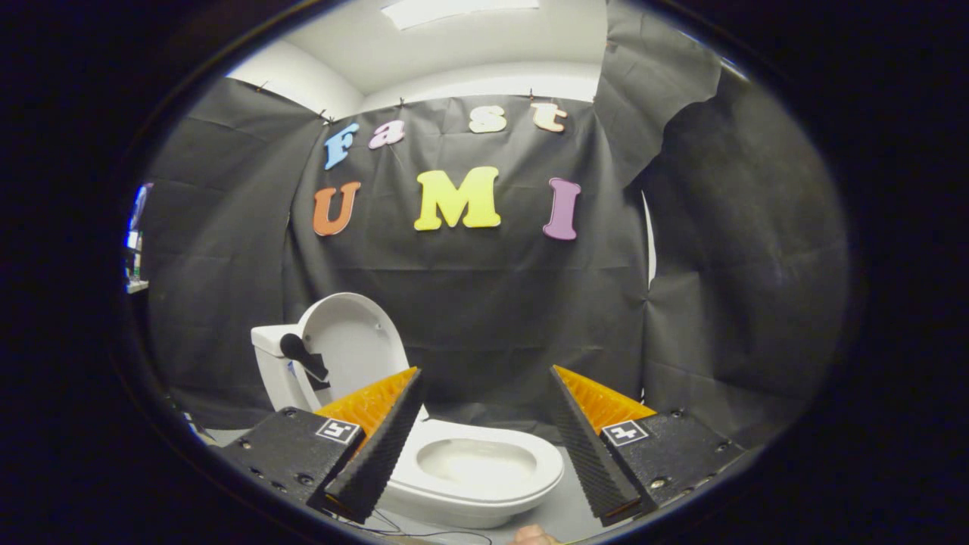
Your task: Open the toilet lid.
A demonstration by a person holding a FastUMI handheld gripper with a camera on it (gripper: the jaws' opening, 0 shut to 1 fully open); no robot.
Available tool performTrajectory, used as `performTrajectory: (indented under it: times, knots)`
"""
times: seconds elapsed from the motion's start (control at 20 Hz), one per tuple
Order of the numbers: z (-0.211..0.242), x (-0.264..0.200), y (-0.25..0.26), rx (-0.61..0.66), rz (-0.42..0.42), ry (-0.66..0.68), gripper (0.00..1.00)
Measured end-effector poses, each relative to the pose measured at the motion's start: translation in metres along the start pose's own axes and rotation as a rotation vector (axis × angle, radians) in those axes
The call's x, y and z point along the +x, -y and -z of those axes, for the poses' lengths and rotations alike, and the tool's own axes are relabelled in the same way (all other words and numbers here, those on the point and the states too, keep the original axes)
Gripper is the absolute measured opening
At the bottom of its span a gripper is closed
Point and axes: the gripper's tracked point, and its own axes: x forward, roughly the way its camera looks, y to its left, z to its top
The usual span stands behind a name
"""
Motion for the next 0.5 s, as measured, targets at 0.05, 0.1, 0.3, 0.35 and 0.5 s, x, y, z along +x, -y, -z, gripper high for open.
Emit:
performTrajectory:
  times: [0.05,0.1,0.3,0.35,0.5]
  knots:
    - [0.0008,-0.0002,0.0014,0.0,0.004,-0.003,1.0]
    - [0.0019,-0.0003,0.0018,0.0,0.005,-0.005,1.0]
    - [0.0035,0.0004,0.0034,0.002,0.014,-0.01,1.0]
    - [0.0034,0.0006,0.0037,0.002,0.016,-0.012,1.0]
    - [0.0055,0.0011,0.0034,0.007,0.017,-0.022,1.0]
